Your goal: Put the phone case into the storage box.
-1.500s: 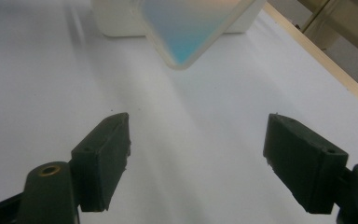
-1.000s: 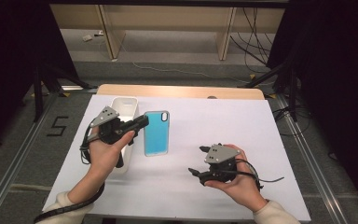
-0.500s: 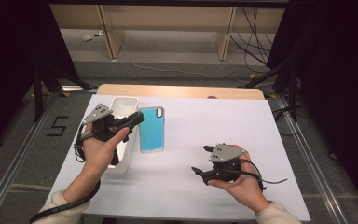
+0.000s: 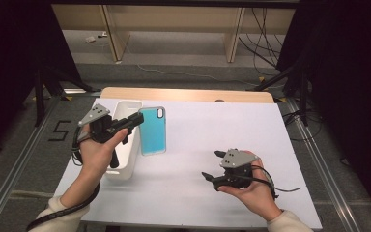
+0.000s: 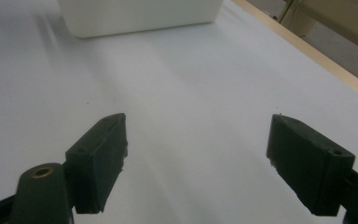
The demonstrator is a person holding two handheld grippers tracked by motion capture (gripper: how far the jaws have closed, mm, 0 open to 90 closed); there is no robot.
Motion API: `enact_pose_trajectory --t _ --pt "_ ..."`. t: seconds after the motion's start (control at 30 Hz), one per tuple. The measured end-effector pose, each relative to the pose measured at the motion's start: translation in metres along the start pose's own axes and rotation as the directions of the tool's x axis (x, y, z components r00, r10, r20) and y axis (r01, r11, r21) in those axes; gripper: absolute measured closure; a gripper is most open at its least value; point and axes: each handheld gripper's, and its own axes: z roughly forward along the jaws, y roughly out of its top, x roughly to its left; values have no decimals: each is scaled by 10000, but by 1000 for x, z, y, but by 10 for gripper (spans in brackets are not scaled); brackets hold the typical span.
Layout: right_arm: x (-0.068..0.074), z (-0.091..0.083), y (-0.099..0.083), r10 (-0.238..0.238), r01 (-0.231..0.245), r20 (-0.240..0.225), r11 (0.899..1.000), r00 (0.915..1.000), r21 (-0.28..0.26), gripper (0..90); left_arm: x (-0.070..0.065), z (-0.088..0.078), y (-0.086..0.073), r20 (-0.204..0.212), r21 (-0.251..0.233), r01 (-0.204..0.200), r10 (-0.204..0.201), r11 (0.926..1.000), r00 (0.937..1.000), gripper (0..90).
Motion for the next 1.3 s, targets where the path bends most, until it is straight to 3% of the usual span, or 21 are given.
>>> enact_pose_trajectory --t 0.4,0.87,1.3 --pt "-3 -6 -4 151 -150 250 9999 9996 -57 214 7 -3 9 -93 -186 -133 131 9997 9999 827" --pt "-6 -10 -9 287 -289 345 9996 9990 60 214 27 -5 29 -353 -280 -466 456 9985 9983 827" --pt "-8 -13 -11 520 -519 335 9986 9981 -49 213 43 -4 33 -424 -311 -567 553 9979 9976 827"
